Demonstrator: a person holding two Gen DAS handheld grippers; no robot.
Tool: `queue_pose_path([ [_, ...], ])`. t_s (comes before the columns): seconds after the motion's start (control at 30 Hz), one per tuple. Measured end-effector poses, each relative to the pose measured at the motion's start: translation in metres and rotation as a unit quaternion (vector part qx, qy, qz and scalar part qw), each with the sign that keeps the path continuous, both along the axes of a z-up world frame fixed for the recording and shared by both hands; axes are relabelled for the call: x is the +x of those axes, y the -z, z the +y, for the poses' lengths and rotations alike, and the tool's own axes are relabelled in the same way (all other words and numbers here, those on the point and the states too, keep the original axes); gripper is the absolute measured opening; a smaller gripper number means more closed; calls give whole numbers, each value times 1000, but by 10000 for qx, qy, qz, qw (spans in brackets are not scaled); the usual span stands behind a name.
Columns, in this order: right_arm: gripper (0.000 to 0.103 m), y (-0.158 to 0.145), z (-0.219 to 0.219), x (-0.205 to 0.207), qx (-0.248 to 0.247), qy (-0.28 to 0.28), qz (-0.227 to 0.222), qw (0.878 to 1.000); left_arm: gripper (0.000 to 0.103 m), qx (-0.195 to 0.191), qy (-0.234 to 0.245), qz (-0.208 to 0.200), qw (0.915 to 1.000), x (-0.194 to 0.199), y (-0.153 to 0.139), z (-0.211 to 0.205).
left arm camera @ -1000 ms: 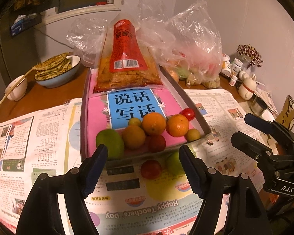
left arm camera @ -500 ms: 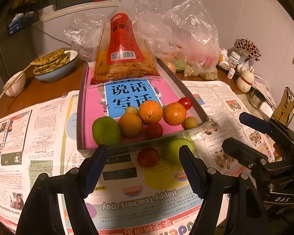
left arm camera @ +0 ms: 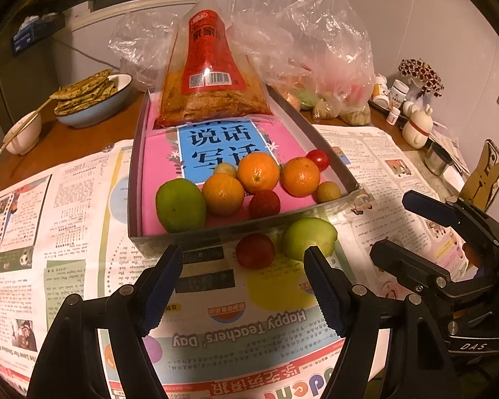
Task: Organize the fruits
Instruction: 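Grasp the red tomato with the left tool while the right tool grasps the green fruit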
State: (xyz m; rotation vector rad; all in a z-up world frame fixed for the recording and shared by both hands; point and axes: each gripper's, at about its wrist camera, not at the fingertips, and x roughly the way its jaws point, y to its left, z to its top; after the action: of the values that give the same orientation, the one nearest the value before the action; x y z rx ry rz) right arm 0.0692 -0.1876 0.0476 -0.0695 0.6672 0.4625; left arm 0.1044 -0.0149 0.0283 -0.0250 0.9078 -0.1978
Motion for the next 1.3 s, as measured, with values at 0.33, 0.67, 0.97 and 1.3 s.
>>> queue_pose_path([
  [0.33, 77, 11, 3, 4, -74, 4, 121, 9999, 77, -20, -12, 144, 9999, 1, 14, 5],
  [0.67, 77, 32, 9, 19, -168, -41, 375, 9991, 77, -172, 91, 263, 9995, 7, 28, 11],
  [0.97, 77, 49, 18, 37, -151, -199, 589, 9980, 68, -353, 254, 304, 9986, 11, 34, 14],
  [1.3, 55, 53, 30, 45, -28, -593, 604, 9964, 60, -454, 322, 401, 9976, 17, 40, 13],
])
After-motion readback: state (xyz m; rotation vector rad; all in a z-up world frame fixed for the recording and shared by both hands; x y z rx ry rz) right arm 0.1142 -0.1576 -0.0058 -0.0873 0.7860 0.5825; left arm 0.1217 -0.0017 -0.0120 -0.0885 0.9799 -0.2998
